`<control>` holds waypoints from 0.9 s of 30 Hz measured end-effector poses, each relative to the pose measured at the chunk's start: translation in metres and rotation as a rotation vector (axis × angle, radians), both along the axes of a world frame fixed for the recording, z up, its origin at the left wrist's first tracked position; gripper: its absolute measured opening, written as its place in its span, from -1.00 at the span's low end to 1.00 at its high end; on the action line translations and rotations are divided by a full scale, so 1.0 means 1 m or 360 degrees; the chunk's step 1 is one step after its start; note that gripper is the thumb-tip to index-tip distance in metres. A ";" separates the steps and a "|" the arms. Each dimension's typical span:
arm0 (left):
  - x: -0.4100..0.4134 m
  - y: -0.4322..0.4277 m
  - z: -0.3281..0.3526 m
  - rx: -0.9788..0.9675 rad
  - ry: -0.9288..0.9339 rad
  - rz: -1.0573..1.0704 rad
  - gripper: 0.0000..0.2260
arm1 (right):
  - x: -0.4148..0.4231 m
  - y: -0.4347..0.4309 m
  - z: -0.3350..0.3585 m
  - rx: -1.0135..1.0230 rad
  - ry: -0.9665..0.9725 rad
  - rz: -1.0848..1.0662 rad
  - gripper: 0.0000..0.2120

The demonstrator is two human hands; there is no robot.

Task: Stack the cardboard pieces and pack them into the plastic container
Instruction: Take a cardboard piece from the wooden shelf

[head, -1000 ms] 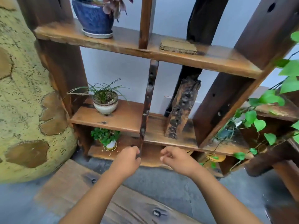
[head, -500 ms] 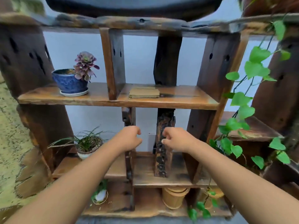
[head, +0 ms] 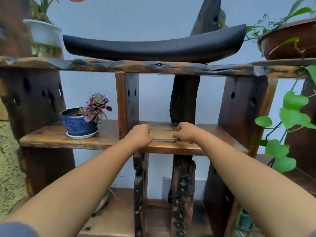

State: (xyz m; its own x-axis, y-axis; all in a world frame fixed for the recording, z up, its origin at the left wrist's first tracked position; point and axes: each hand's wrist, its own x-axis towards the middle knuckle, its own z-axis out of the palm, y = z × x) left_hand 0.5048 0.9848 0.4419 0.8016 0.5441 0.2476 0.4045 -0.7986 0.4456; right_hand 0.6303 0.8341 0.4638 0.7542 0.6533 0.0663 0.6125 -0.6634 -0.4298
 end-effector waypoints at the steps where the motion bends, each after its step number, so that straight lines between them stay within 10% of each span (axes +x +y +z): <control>1: 0.008 0.007 0.002 -0.0011 0.0005 0.0061 -0.67 | 0.005 0.011 0.001 -0.0022 0.0007 -0.0025 -0.66; 7: 0.042 0.028 -0.010 -0.0401 0.0207 0.0197 -0.37 | 0.022 0.051 -0.018 -0.0045 0.0180 -0.0233 -0.37; 19: 0.075 0.035 -0.028 -0.0072 0.0247 0.0346 -0.65 | 0.027 0.074 -0.052 0.0062 0.0009 -0.0559 -0.52; 27: 0.070 0.021 -0.038 -0.0468 0.0003 0.0539 -0.55 | 0.015 0.070 -0.054 0.0194 0.0153 -0.0682 -0.48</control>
